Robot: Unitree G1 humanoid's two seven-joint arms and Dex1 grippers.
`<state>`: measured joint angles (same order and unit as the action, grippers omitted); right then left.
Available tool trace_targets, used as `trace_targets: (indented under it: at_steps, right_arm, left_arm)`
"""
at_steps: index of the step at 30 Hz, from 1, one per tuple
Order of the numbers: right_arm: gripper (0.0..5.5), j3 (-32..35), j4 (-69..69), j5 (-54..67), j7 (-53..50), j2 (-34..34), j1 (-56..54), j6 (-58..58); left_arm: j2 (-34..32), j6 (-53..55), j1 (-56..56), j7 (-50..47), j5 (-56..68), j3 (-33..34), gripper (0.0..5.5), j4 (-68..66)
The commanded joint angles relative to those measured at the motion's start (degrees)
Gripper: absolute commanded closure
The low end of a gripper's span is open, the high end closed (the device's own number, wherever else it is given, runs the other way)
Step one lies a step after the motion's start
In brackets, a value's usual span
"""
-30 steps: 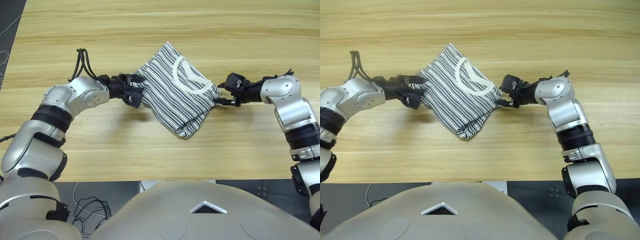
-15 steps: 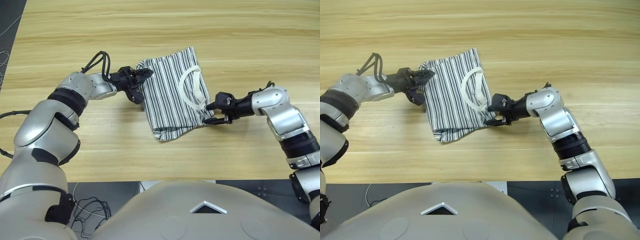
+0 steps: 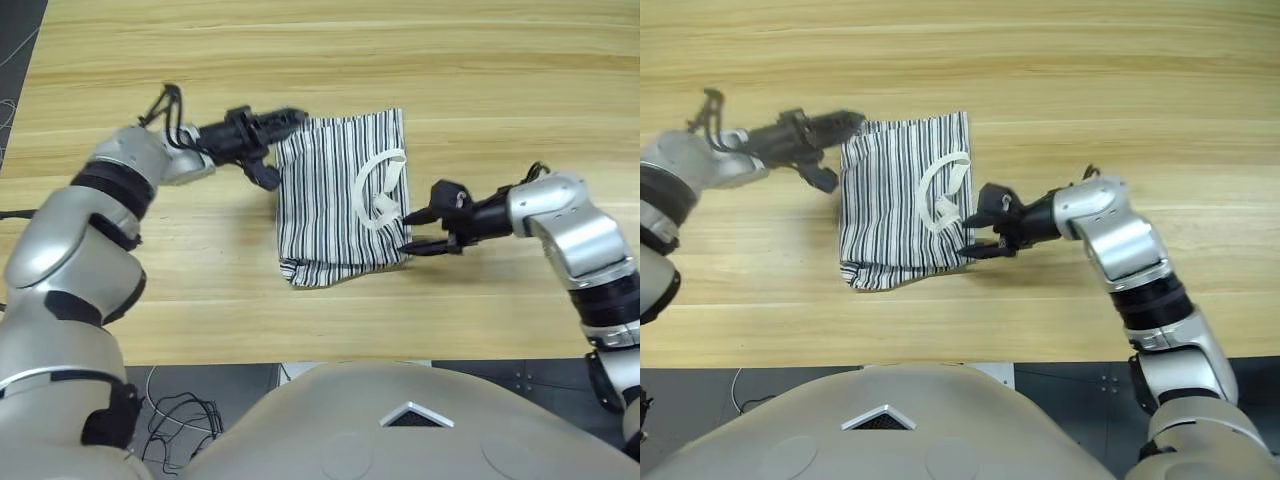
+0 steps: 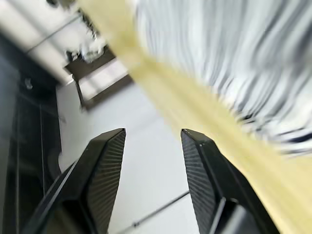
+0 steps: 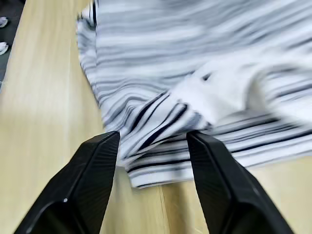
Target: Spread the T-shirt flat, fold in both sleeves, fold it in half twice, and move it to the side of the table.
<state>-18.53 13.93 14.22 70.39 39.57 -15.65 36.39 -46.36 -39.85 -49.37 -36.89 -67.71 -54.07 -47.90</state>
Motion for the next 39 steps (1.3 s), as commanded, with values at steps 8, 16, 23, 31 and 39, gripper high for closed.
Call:
trace_targets:
  at_steps: [8,16,23,31,39]
  right_arm:
    - [2.5,4.9,-11.3,-5.0,8.7,12.5,2.3,-29.0]
    - [1.07,-6.2,-27.7,-28.5,-7.3,6.3,1.6,-74.3]
    - [0.88,-9.9,-37.2,-34.8,-16.5,2.3,-0.6,-89.5]
    - [0.88,-12.6,-43.6,-41.0,-25.5,-1.1,-4.1,-96.9]
    - [0.88,-14.9,-46.2,-43.2,-29.6,-2.5,-5.7,-98.1]
  left_arm:
    - [-23.0,-5.9,28.4,37.9,37.5,18.9,2.8,31.5]
    - [-18.9,-4.2,43.7,44.5,33.6,17.5,1.54,35.4]
    - [-16.6,-5.2,46.8,44.6,27.0,20.4,1.39,36.6]
    - [-15.7,-5.5,49.6,49.2,27.9,23.5,1.39,40.2]
    - [-15.9,-5.0,52.5,54.9,29.4,25.0,1.39,42.2]
